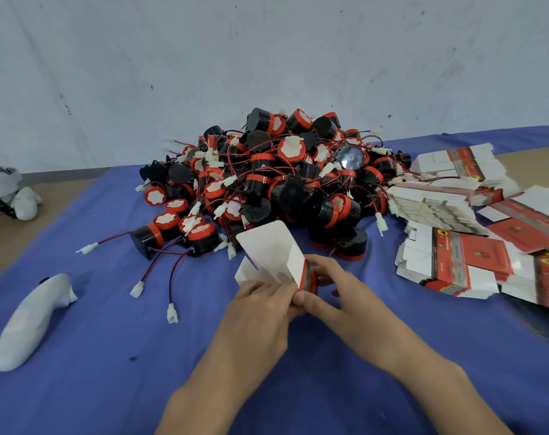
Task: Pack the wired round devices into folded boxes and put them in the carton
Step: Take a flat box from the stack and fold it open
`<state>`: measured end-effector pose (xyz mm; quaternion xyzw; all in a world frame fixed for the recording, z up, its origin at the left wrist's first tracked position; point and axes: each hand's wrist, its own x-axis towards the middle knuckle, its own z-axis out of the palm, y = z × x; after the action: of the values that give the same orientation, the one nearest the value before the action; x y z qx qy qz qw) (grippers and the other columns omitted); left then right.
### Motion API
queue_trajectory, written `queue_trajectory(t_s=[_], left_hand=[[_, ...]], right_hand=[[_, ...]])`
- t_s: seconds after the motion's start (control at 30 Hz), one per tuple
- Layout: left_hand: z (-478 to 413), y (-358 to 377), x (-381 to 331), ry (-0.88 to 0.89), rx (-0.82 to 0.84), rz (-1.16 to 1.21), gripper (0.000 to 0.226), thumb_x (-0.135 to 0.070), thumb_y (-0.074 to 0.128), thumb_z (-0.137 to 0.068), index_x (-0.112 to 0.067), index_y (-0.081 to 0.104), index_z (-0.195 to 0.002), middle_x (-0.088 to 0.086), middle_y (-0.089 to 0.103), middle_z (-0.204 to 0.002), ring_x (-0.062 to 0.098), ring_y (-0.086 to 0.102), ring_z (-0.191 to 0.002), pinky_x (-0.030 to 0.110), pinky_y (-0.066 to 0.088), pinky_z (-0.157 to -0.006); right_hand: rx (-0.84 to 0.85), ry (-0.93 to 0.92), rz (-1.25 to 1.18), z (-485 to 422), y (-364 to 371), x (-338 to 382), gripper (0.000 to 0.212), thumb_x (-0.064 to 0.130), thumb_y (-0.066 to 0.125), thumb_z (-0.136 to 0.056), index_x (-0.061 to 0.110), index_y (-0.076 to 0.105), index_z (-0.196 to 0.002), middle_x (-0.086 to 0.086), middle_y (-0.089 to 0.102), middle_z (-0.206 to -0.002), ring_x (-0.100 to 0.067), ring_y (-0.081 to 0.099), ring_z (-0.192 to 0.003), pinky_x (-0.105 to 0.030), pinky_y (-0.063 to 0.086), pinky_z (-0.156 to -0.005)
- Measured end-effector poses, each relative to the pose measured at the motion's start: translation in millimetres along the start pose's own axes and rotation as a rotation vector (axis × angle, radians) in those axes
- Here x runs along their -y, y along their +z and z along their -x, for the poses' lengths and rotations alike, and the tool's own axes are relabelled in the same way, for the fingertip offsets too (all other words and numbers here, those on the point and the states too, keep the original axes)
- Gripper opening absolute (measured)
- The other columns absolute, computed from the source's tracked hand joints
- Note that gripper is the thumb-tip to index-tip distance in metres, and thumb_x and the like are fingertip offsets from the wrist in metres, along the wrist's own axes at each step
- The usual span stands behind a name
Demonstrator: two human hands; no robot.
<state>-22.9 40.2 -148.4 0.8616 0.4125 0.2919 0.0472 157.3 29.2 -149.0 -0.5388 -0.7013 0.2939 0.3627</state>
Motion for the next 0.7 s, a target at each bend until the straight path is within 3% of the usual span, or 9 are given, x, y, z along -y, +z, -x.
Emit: queue_trajectory(t_s=[0.07,0.17,0.27,0.33,0.47,0.6,0.7], left_hand=[[1.5,-1.5,-1.6,0.029,0.024,0.007,0.007,-0.024,0.053,-0.097,-0.024,0.057,-0.091,-0.014,0.064,-0.085,0.007,0.050,-0.082,0.020,0.039,-0.085],[6.0,-2.9,-3.4,0.046,-0.077,0.030,0.022,-0.025,0.047,-0.092,-0.024,0.062,-0.108,-0.017,0.062,-0.112,-0.005,0.045,-0.115,0.014,0.035,-0.101],[5.4,-11.9,5.3,-0.157,-0.345,0.139,0.028,-0.030,0.042,-0.092,-0.033,0.060,-0.113,-0.031,0.055,-0.113,-0.011,0.040,-0.118,0.006,0.029,-0.099],[3.9,-16.3,22.4,-0.353,-0.438,0.129,0.029,-0.026,0.044,-0.094,-0.030,0.061,-0.117,-0.028,0.057,-0.114,-0.005,0.044,-0.116,0.017,0.034,-0.100],[5.3,-19.8,63.1,-0.706,-0.278,-0.131,0.041,-0.019,0.051,-0.099,-0.009,0.052,-0.139,0.011,0.058,-0.136,0.034,0.043,-0.130,0.047,0.034,-0.109],[3.3,-20.4,84.5,-0.897,-0.109,-0.226,0.051,-0.028,0.046,-0.104,-0.009,0.038,-0.150,0.018,0.047,-0.148,0.041,0.037,-0.136,0.050,0.026,-0.112],[2.8,-18.5,93.5,-0.921,-0.098,-0.289,0.043,-0.023,0.044,-0.105,-0.009,0.043,-0.146,0.019,0.052,-0.141,0.040,0.040,-0.130,0.048,0.029,-0.107]], right_hand=[[0.001,0.035,-0.006,1.5,-3.5,-2.9,0.053,0.083,0.047,-0.070,0.068,0.033,-0.119,0.037,0.053,-0.120,0.018,0.040,-0.121,-0.005,0.037,-0.090],[0.005,0.072,0.004,5.2,-7.7,-6.6,0.052,0.077,0.051,-0.076,0.059,0.039,-0.123,0.028,0.055,-0.122,0.014,0.046,-0.118,-0.008,0.039,-0.088],[0.047,0.099,-0.007,9.8,-14.1,-11.7,0.044,0.063,0.059,-0.086,0.055,0.041,-0.125,0.040,0.053,-0.117,0.017,0.047,-0.113,-0.008,0.043,-0.085],[0.082,0.111,-0.032,12.7,-17.9,-16.6,0.041,0.054,0.063,-0.091,0.054,0.041,-0.126,0.038,0.053,-0.122,0.015,0.048,-0.118,-0.015,0.047,-0.088],[0.130,0.116,-0.082,16.3,-22.5,-22.3,0.042,0.047,0.059,-0.095,0.059,0.038,-0.129,0.041,0.053,-0.126,0.017,0.046,-0.121,-0.014,0.045,-0.091],[0.167,0.094,-0.130,15.9,-25.6,-20.7,0.047,0.040,0.056,-0.100,0.074,0.034,-0.125,0.046,0.053,-0.125,0.015,0.052,-0.117,-0.009,0.044,-0.089],[0.149,0.097,-0.205,14.0,-25.6,-20.9,0.050,0.057,0.056,-0.095,0.071,0.031,-0.136,0.046,0.053,-0.126,0.018,0.050,-0.118,-0.010,0.043,-0.095]])
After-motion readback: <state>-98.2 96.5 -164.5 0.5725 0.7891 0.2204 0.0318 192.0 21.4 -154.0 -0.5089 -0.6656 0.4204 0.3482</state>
